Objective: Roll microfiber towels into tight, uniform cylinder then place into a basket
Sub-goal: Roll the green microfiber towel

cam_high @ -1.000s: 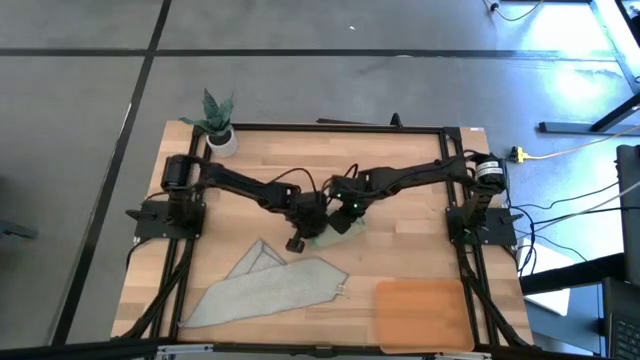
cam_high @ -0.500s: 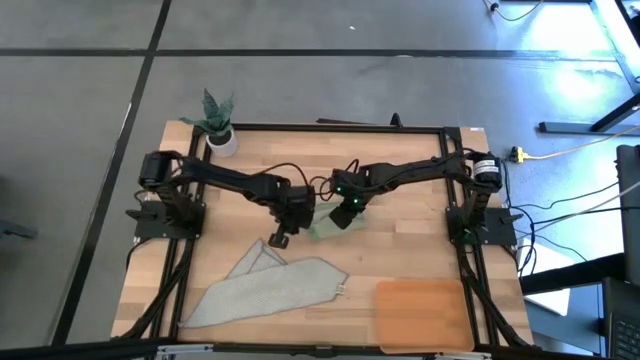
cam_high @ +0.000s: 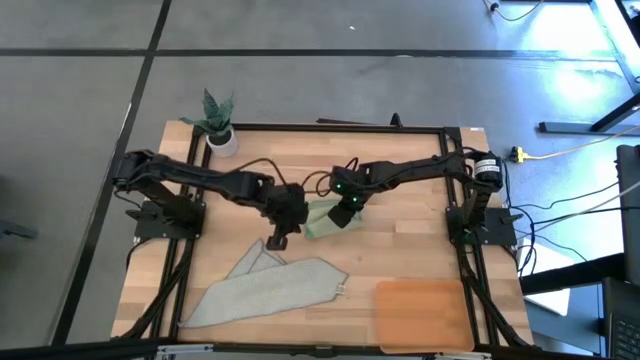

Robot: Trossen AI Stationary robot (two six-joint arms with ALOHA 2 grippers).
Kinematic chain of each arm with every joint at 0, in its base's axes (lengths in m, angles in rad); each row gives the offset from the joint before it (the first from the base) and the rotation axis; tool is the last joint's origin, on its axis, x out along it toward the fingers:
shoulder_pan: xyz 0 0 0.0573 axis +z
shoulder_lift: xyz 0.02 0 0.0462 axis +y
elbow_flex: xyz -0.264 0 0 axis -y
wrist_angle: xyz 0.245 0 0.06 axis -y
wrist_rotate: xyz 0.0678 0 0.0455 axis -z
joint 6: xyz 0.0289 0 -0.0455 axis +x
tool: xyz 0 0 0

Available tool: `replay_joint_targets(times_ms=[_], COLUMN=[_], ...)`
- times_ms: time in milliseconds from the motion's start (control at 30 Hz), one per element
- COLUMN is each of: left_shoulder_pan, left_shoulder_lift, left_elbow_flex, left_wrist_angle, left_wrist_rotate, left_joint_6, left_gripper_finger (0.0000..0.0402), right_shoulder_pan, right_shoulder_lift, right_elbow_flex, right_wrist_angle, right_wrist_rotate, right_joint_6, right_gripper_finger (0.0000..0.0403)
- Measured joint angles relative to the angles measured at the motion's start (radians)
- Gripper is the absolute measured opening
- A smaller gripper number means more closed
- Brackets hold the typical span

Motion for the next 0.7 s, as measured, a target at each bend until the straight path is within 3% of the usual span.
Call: replay_joint_targets(times_ms=[233,533,700], left_shoulder_pan=[-0.047,-0.022,0.002], left_shoulder_lift=[0.034,0.118,0.188], left_elbow_flex=[0.000,0.000,-0.001], left_wrist_angle=[0.039,0.087,0.096], left_wrist_rotate=[-0.158,-0.167,-0.165], left_joint_6=[-0.024,-0.067,-0.171], left_gripper_finger=[0.0015,0.0083,0.0090], right_shoulder_pan=[-0.001,-0.001,-0.001], right_shoulder_lift=[-0.001,-0.002,-0.002], right_elbow_flex=[0.001,0.002,0.002], right_wrist_angle=[0.005,0.014,0.007], right_wrist_rotate=[-0.006,-0.010,-0.011], right_joint_6=[-0.001,0.002,0.003], right_gripper_finger=[0.0006,0.0006,0.0006])
